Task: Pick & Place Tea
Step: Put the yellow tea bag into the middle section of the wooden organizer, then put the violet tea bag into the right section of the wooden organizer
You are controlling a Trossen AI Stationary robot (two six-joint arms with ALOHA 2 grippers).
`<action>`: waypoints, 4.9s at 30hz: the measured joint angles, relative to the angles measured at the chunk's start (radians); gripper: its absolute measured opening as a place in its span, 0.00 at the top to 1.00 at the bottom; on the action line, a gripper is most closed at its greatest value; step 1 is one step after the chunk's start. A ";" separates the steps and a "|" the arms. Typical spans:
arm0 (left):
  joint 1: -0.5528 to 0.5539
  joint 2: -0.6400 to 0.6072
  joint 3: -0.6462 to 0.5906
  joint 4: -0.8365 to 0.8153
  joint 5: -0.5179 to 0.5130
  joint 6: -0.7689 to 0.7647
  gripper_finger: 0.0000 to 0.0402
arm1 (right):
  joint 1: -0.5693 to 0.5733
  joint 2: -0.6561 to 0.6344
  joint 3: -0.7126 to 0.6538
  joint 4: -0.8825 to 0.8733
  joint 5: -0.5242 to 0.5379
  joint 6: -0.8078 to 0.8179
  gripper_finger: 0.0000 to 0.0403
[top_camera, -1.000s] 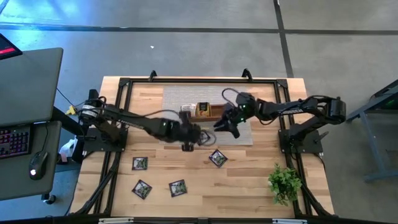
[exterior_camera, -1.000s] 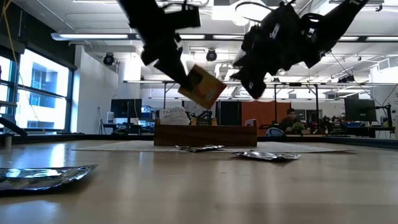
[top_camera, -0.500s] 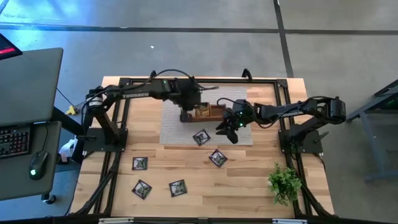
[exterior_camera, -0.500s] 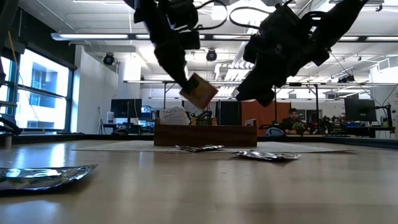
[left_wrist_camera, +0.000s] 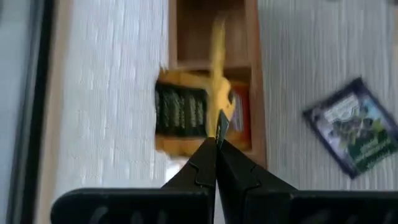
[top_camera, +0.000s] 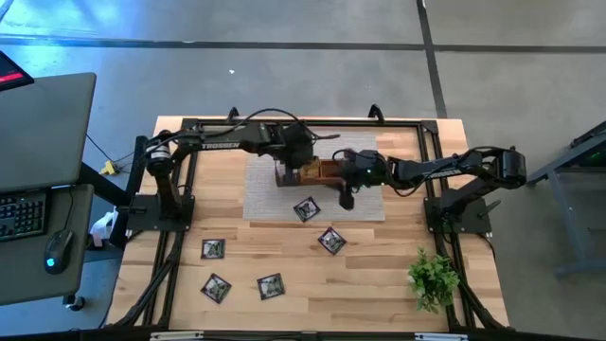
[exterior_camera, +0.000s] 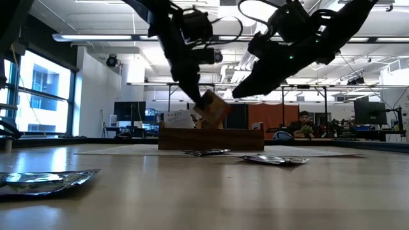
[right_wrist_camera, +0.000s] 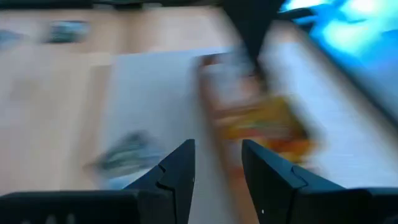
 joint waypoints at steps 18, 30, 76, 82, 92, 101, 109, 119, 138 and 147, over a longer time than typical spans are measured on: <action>0.000 0.014 -0.004 0.027 -0.001 -0.056 1.00 | -0.009 0.351 0.000 0.486 0.461 -0.040 0.85; 0.000 0.014 -0.004 0.042 -0.056 -0.019 0.88 | -0.009 0.352 0.000 0.491 0.402 -0.068 0.97; -0.399 -0.237 0.067 -0.463 -0.895 -0.928 0.77 | -0.041 0.424 0.408 -0.049 0.219 -0.124 0.99; -0.397 -0.237 0.067 -0.467 -0.900 -0.929 0.77 | -0.028 0.419 0.404 -0.170 0.363 -0.104 1.00; -0.397 -0.236 0.066 -0.494 -0.902 -0.951 0.77 | 0.018 0.328 0.404 -0.288 0.526 -0.140 0.99; -0.405 -0.236 0.066 -0.658 -0.886 -1.086 0.77 | 0.086 0.064 0.405 -0.458 0.449 -0.165 0.99; -0.440 -0.273 -0.065 -0.882 -0.781 -1.311 0.77 | 0.215 -0.160 0.191 -0.451 0.284 -0.067 0.99; -0.492 -0.520 -0.454 -0.476 -0.528 -1.272 0.77 | 0.416 -0.177 -0.116 -0.176 0.177 0.070 0.98; -0.495 -0.645 -0.846 0.356 -0.398 -1.186 0.77 | 0.475 0.107 -0.040 -0.119 0.108 0.218 0.64; -0.495 -0.645 -0.848 0.391 -0.359 -1.186 0.77 | 0.460 0.176 -0.022 -0.051 0.323 0.184 0.57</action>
